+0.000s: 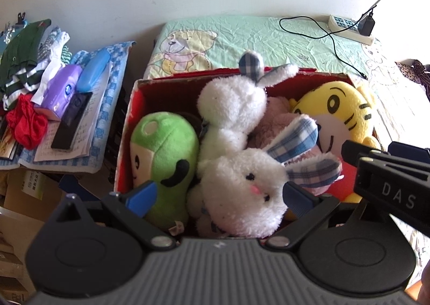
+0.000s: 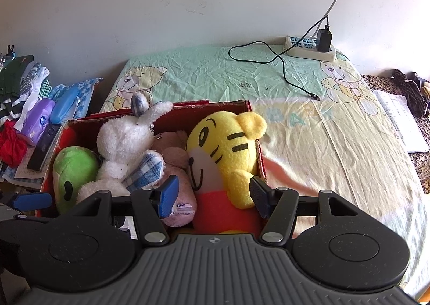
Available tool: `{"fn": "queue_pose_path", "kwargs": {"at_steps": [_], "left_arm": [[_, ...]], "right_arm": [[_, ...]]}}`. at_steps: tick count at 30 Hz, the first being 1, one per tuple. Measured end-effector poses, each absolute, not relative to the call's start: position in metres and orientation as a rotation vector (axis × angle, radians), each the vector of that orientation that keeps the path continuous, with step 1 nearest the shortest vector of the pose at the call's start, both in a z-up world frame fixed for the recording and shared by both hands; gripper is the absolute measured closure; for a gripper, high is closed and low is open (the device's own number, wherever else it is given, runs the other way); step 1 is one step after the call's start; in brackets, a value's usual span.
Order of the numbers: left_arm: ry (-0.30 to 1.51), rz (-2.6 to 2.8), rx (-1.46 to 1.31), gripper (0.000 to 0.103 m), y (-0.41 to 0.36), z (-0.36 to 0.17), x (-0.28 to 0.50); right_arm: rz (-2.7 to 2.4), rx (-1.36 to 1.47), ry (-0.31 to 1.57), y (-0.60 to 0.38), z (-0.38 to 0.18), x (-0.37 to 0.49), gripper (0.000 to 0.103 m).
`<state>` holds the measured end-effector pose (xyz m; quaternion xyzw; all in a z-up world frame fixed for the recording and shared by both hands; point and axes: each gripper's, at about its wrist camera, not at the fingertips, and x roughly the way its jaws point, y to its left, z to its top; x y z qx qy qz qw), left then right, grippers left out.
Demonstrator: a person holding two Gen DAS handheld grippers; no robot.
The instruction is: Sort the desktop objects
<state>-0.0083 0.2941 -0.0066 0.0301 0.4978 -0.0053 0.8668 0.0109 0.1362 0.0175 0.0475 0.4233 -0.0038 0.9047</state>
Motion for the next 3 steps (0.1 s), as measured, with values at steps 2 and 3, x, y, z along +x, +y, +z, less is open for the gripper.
{"fn": "queue_pose_path", "kwargs": {"at_steps": [2, 3], "left_arm": [[1.041, -0.011, 0.062, 0.002, 0.2933, -0.0064, -0.0099], [1.039, -0.010, 0.062, 0.002, 0.2926, -0.0060, -0.0107]], "right_arm": [[-0.009, 0.102, 0.875, 0.1360, 0.0174, 0.0098, 0.042], [-0.009, 0.103, 0.874, 0.1362, 0.0175, 0.0090, 0.042]]}}
